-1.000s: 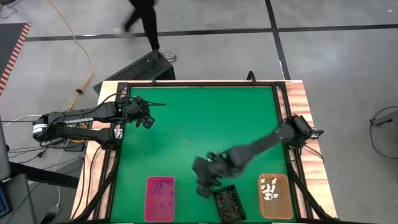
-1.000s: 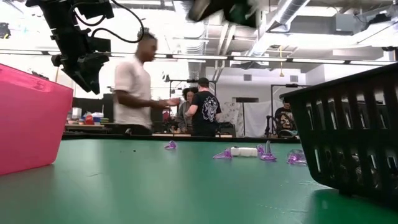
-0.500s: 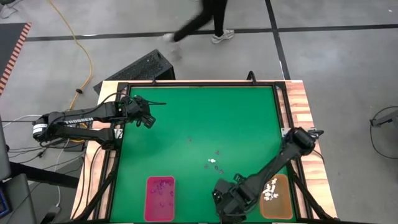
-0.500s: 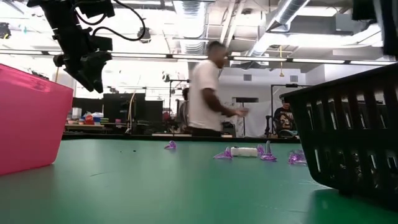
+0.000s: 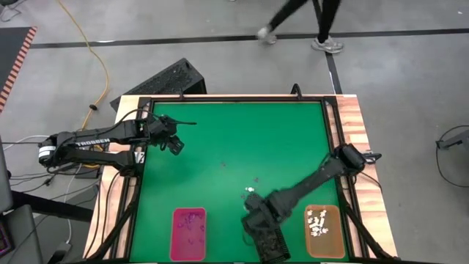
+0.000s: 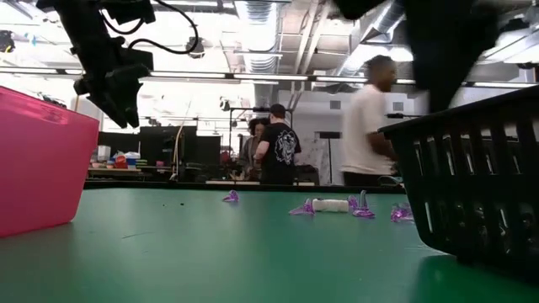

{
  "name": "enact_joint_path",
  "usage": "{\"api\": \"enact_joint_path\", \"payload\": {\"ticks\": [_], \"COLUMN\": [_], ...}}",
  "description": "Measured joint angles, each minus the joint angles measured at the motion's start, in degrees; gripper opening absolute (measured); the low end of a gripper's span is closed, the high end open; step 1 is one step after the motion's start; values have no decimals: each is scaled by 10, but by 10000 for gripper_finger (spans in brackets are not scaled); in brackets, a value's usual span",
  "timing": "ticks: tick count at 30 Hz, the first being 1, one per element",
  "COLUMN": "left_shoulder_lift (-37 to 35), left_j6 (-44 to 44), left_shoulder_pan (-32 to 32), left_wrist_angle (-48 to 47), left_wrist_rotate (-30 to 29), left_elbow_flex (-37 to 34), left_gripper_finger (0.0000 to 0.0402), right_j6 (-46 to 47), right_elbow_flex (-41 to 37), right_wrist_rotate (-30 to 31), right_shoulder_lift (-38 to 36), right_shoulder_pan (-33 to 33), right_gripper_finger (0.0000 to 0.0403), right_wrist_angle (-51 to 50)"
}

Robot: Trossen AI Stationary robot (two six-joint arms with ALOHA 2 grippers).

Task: Sort Halloween decoration
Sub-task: Put the violet witch hat toy into the red organizing bin

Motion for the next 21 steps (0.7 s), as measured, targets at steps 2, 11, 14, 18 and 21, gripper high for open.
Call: {"api": "enact_joint_path", "payload": {"ticks": [2,11,14,18,21], "left_shoulder_lift": [0,0,0,0,0], "left_j6": [0,0,0,6,6], "left_shoulder_pan": [0,0,0,0,0], "left_wrist_angle": [0,-4,-4,-4,-4], "left_wrist_rotate": [25,46,46,46,39], "left_elbow_flex": [0,0,0,0,0], "left_gripper_finger": [219,219,219,219,219], "right_j6": [0,-65,-66,-67,-69], "right_elbow_flex": [0,-23,-62,-109,-140], "right_wrist_rotate": [-1,-20,-38,-47,-47], "right_shoulder_lift": [0,-1,-1,-1,-1], "right_shoulder_pan": [-27,-101,-109,-115,-122], "right_gripper_finger": [240,233,232,232,232], "right_wrist_angle": [-5,-12,15,71,101]}}
